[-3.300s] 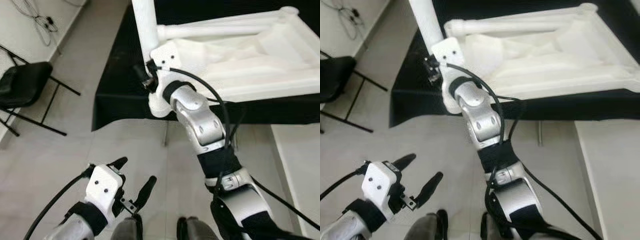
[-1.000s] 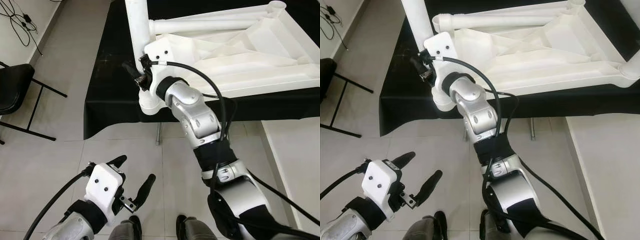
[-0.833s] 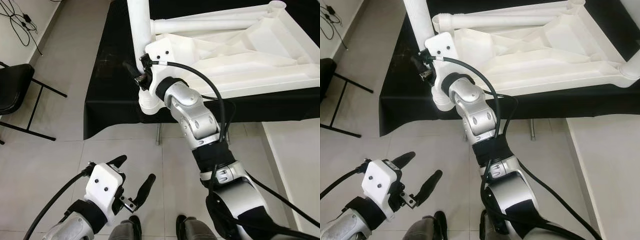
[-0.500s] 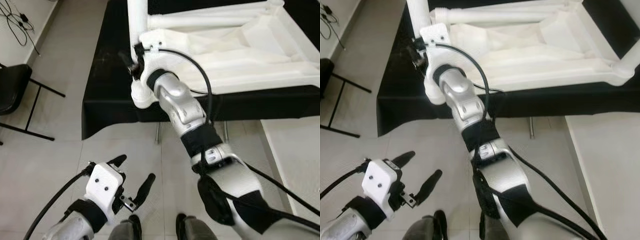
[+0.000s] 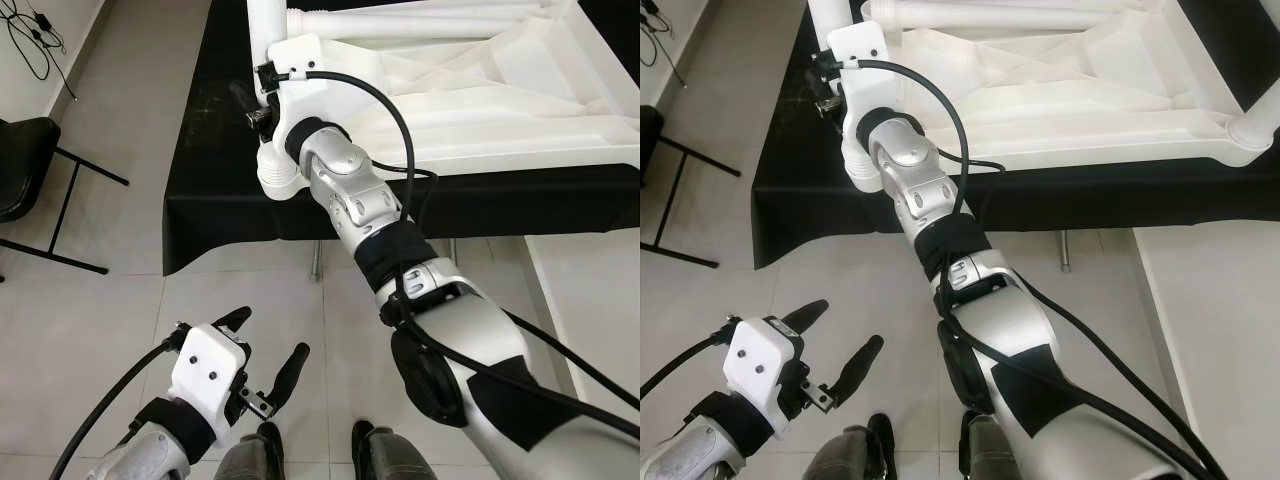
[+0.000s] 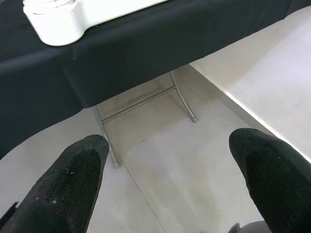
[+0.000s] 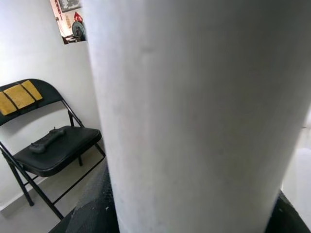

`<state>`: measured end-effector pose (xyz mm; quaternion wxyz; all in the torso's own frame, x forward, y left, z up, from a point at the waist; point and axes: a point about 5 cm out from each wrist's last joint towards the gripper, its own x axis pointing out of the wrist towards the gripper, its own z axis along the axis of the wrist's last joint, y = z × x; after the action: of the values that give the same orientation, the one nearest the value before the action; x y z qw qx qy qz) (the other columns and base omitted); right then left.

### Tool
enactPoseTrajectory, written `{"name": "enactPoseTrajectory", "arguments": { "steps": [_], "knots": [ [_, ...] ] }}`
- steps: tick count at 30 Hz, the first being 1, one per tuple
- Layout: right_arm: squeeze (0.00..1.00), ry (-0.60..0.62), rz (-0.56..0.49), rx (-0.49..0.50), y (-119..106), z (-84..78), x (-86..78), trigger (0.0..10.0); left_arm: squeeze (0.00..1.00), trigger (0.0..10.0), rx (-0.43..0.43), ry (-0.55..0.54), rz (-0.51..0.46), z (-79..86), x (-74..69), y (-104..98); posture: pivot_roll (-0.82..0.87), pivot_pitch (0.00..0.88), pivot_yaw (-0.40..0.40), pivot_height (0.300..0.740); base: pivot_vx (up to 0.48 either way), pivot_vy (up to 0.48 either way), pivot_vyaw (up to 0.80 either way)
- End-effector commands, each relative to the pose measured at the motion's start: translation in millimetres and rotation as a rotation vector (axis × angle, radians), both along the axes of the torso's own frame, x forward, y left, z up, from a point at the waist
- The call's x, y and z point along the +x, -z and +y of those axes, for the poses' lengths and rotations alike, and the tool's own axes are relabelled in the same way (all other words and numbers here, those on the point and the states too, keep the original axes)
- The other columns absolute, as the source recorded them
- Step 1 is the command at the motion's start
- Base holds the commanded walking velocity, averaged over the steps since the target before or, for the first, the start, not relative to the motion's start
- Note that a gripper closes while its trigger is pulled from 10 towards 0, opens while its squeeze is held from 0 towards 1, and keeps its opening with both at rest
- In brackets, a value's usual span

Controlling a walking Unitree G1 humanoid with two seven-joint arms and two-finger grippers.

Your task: Building children table

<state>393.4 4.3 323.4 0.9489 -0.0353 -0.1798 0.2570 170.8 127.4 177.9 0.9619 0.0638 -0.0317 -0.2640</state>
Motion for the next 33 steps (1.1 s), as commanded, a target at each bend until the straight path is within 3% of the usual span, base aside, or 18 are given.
{"name": "enactPoseTrajectory", "arguments": {
  "steps": [1,8,10,12,21,28,33],
  "knots": [
    [0.0,0.025,0.01,0.021,4.6,-6.0,3.1,10.0,0.0,10.0,0.003,-0.021,0.027,2.2,-1.3,4.8,0.1,0.336,0.016,0.74,0.0,0.0,0.0],
    [0.0,0.004,-0.008,0.109,-1.5,-18.3,4.1,10.0,0.0,10.0,-0.011,-0.08,0.031,7.2,3.3,5.1,0.09,0.327,0.019,0.74,0.0,0.0,0.0],
    [0.0,-0.059,-0.053,0.216,-14.7,-38.7,-0.9,10.0,0.0,10.0,-0.028,-0.205,0.013,21.3,15.0,2.9,0.08,0.303,0.017,0.74,0.0,0.0,0.0],
    [0.0,-0.083,-0.077,0.24,-19.1,-46.8,-4.0,10.0,0.0,10.0,-0.026,-0.249,0.001,26.4,20.0,1.6,0.08,0.295,0.017,0.74,0.0,0.0,0.0],
    [0.0,-0.151,-0.101,0.258,-21.9,-67.8,-12.2,10.0,0.0,10.0,0.003,-0.348,-0.038,35.5,35.2,-2.9,0.06,0.253,0.014,0.74,0.0,0.0,0.0],
    [0.0,-0.27,0.002,0.211,0.8,-58.3,-27.6,10.0,0.0,10.0,-0.067,-0.355,-0.096,39.4,42.9,-22.2,0.07,0.223,0.014,0.74,0.035,0.0,-0.11],
    [0.0,-0.315,-0.012,0.222,3.7,-55.1,-39.8,10.0,0.0,10.0,-0.094,-0.369,-0.13,42.1,46.3,-31.9,0.06,0.214,0.018,0.74,0.248,0.0,-0.8]
  ]
}}
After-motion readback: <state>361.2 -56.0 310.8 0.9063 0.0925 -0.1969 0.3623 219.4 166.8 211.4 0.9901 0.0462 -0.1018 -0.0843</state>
